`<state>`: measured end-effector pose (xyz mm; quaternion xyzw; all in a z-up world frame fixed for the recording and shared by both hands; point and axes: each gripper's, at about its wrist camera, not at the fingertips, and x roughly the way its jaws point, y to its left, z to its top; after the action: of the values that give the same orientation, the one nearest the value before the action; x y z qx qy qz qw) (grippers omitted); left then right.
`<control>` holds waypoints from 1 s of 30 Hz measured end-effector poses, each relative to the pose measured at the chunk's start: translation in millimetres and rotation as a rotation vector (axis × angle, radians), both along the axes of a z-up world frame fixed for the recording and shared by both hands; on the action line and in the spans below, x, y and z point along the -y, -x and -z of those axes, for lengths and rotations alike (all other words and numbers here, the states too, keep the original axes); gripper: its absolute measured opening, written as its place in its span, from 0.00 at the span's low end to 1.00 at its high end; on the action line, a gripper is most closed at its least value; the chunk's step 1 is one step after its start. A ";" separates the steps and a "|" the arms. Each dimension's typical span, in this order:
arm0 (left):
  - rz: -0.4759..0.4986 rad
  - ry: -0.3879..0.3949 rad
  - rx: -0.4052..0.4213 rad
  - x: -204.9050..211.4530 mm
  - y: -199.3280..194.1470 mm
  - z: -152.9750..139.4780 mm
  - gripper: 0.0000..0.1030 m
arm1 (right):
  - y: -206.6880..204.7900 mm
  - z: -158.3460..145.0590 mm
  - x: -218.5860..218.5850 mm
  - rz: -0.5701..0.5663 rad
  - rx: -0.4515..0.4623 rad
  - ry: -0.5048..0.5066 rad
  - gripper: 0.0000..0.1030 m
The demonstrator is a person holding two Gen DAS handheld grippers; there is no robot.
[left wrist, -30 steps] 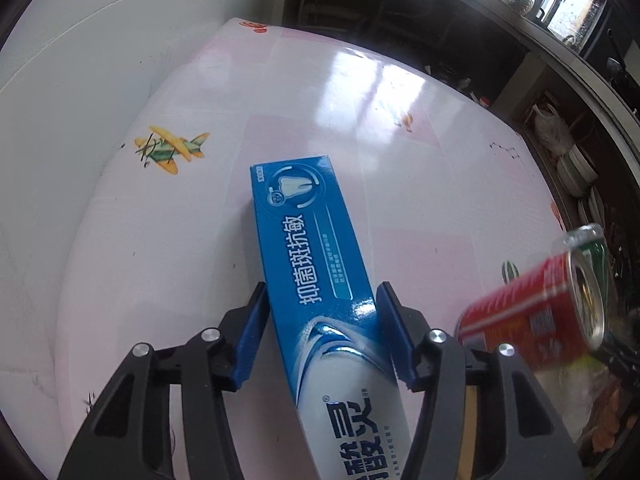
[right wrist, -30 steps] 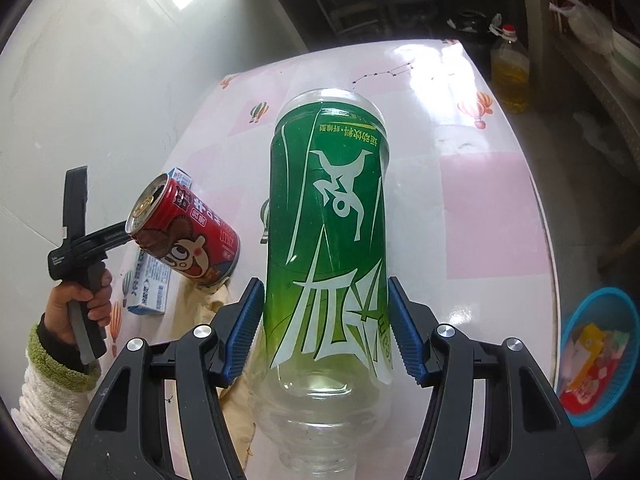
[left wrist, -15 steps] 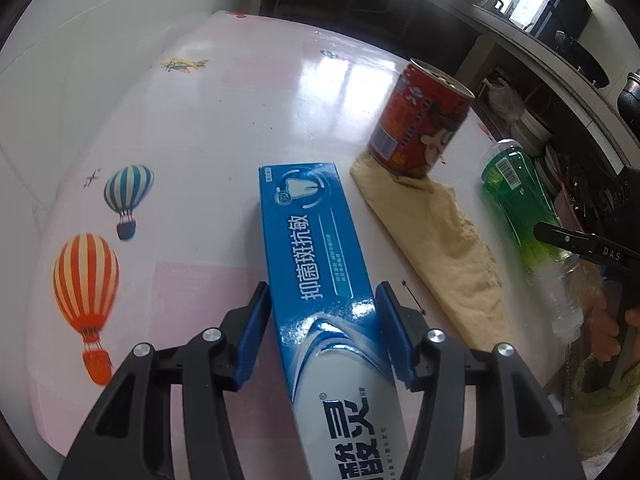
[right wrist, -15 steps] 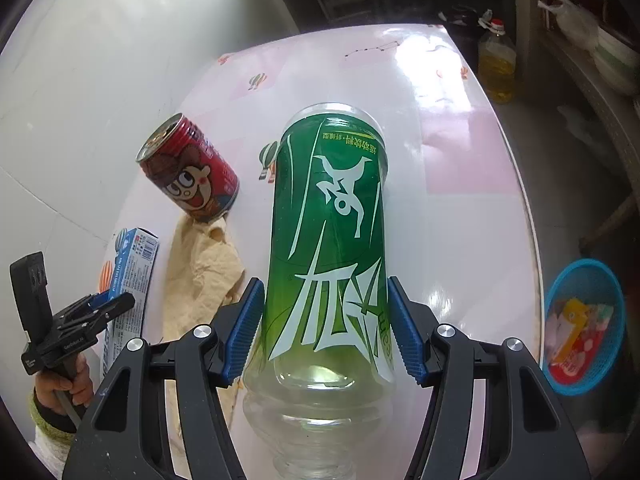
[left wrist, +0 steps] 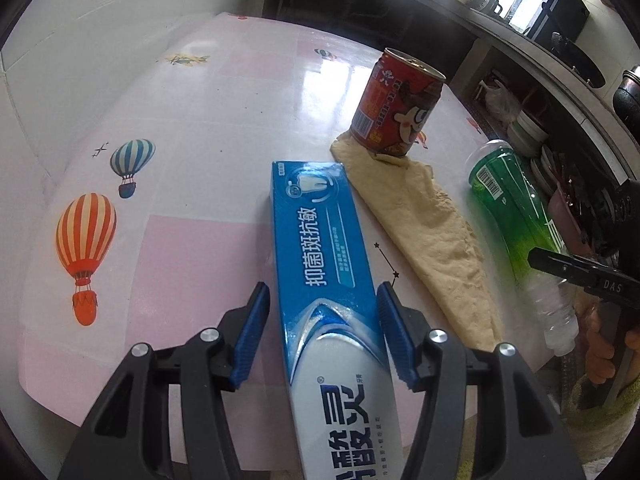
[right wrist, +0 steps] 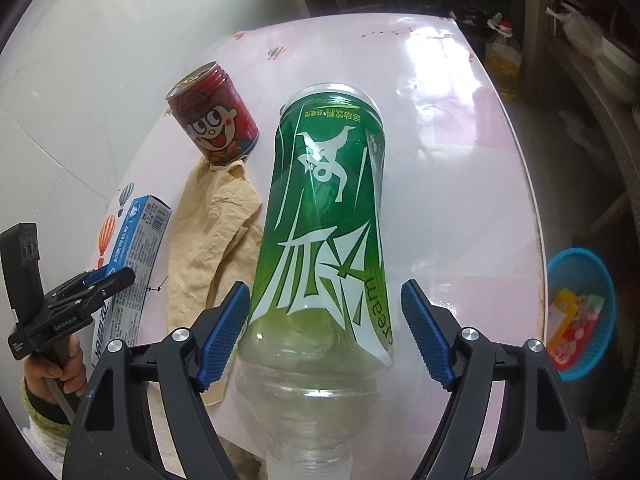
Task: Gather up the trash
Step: 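Lift the toothpaste box with the left tool while the right tool lifts the bottle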
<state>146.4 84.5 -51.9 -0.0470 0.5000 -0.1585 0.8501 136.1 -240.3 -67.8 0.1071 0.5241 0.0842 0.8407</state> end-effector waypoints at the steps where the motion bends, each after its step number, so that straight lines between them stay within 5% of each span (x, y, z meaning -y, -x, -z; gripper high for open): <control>1: 0.001 -0.007 0.004 0.3 1.8 -0.9 0.54 | 1.8 0.0 0.3 0.001 -0.001 0.001 0.74; 22: -0.030 -0.107 0.034 10.0 20.5 7.5 0.50 | 4.3 8.6 -8.2 0.001 -0.027 0.048 0.77; 30: -0.046 -0.134 0.054 11.7 20.4 8.9 0.46 | -2.7 13.7 -1.0 0.034 -0.036 0.008 0.66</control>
<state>126.0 72.8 -60.7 0.0029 0.4853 -0.1065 0.8679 138.8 -239.3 -81.5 0.1142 0.5375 0.0657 0.8329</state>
